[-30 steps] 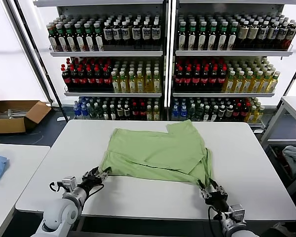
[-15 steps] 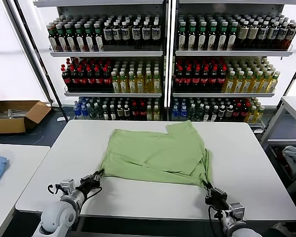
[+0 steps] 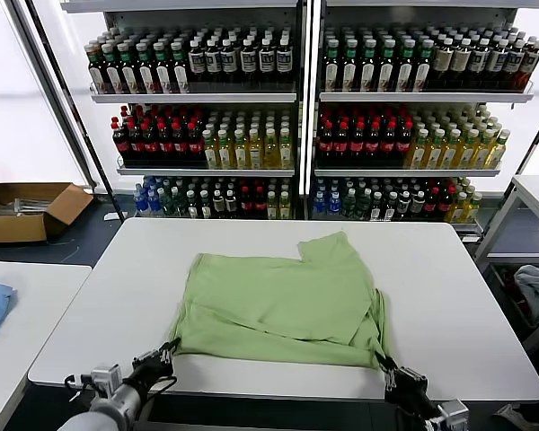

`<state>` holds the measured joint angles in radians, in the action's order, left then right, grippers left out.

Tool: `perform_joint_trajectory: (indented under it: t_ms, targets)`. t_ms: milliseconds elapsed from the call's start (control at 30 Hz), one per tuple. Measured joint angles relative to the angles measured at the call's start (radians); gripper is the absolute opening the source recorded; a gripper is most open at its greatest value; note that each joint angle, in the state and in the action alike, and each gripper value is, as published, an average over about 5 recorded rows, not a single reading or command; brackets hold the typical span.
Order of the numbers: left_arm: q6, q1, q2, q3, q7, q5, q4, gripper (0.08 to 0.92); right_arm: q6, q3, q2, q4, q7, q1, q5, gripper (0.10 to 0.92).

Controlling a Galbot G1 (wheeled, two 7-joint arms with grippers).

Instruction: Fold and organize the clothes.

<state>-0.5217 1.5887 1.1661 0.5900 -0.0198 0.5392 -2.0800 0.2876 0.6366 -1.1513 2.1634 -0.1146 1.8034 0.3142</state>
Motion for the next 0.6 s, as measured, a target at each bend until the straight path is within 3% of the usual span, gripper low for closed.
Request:
perform_joint_trajectory:
  t_ms: [233, 600]
  targets:
    - [-0.01, 0.131, 0.023, 0.047, 0.0, -0.027, -0.122, 0.119, 0.0, 0.03, 0.011, 0.043, -0.003, 0.047, 0.003, 0.265]
    - [-0.028, 0.181, 0.002, 0.126, -0.001, -0.004, -0.205, 0.428, -0.008, 0.09, 0.036, 0.101, -0.026, 0.034, 0.043, 0.586]
